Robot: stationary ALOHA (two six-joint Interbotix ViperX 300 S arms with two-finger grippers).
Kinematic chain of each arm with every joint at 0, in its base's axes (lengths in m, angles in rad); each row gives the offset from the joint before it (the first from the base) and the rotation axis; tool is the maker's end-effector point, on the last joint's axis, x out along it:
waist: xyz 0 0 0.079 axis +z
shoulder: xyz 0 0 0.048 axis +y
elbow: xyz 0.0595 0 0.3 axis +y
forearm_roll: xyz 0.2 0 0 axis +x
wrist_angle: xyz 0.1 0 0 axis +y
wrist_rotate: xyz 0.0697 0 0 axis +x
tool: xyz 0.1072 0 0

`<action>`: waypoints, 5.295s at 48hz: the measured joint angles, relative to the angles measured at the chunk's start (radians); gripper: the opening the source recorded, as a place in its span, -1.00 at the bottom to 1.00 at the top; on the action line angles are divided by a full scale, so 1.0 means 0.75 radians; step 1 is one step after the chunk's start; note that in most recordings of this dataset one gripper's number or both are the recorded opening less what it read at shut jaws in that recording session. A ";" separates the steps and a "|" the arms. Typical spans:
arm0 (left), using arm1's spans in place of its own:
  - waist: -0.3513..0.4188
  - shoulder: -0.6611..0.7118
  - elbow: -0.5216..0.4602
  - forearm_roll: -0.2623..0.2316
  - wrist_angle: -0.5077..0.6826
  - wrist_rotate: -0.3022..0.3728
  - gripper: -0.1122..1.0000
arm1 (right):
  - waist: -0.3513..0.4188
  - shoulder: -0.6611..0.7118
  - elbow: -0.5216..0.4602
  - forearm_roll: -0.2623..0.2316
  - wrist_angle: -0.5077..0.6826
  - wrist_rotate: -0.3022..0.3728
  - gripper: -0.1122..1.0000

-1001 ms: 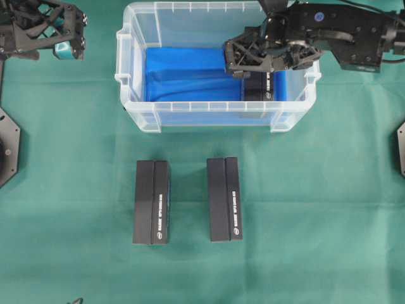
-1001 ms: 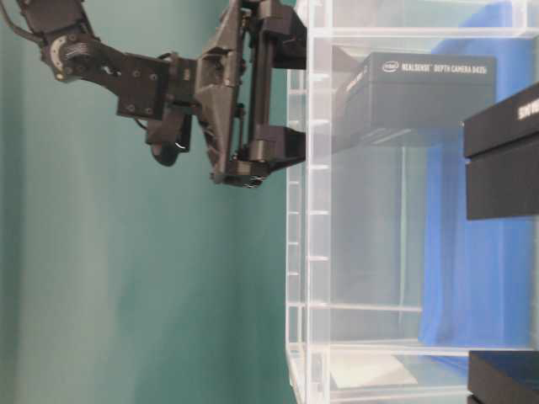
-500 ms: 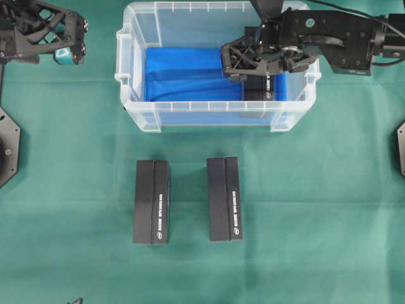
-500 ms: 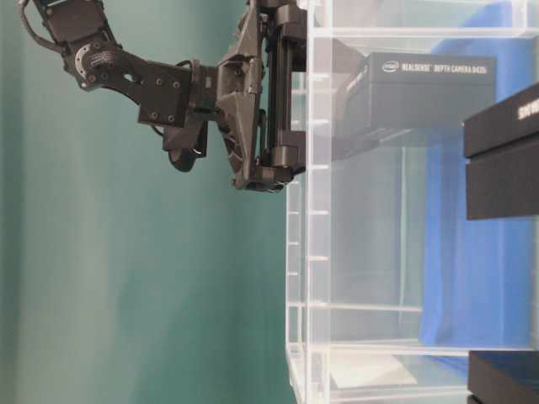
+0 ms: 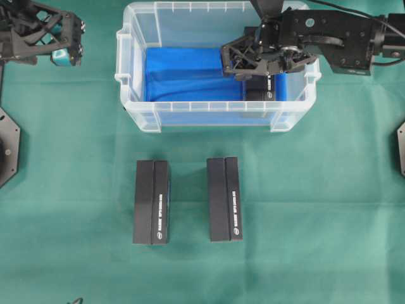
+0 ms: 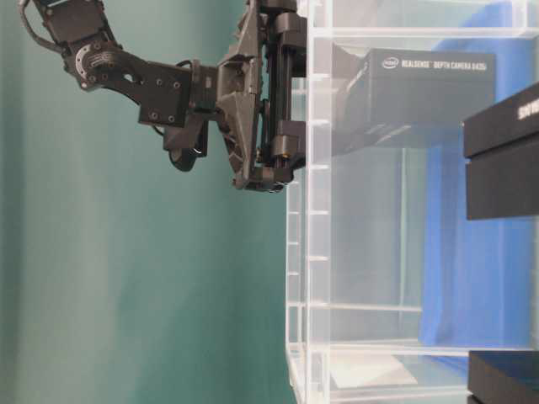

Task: Take out the box from the case.
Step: 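Lift the gripped box pair up out of the case with right gripper, then carry the box pair forward and lower it right of the middle pair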

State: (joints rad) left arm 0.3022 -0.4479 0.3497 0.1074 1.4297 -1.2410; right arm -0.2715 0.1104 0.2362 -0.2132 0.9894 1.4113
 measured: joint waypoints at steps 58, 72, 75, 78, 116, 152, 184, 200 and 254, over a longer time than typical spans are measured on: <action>0.002 -0.004 0.006 0.004 -0.047 -0.008 0.94 | 0.002 -0.184 -0.319 -0.067 0.509 0.029 0.40; 0.002 -0.004 0.006 0.002 -0.049 -0.008 0.94 | 0.008 -0.186 -0.432 -0.070 0.573 0.022 0.40; 0.002 -0.004 0.006 0.002 -0.047 -0.010 0.94 | 0.010 -0.186 -0.452 -0.070 0.597 0.022 0.40; 0.002 -0.004 0.006 0.004 -0.049 -0.010 0.94 | 0.012 -0.186 -0.468 -0.070 0.616 0.022 0.40; 0.002 -0.004 0.006 0.004 -0.049 -0.008 0.94 | 0.123 -0.217 -0.483 -0.076 0.724 0.051 0.40; 0.002 -0.004 0.006 0.004 -0.047 -0.012 0.94 | 0.577 -0.221 -0.485 -0.170 0.843 0.454 0.40; 0.002 -0.004 0.006 0.002 -0.047 -0.012 0.94 | 0.849 -0.137 -0.550 -0.172 0.927 0.708 0.40; 0.002 -0.004 0.006 0.002 -0.045 -0.012 0.94 | 0.851 -0.110 -0.526 -0.164 0.902 0.712 0.40; 0.000 -0.004 0.006 0.002 -0.039 -0.012 0.94 | 0.855 -0.049 0.051 -0.055 0.282 0.937 0.40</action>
State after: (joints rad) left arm 0.3022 -0.4510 0.3543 0.1089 1.4005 -1.2502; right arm 0.3697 0.0736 0.2746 -0.2546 1.2011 2.1138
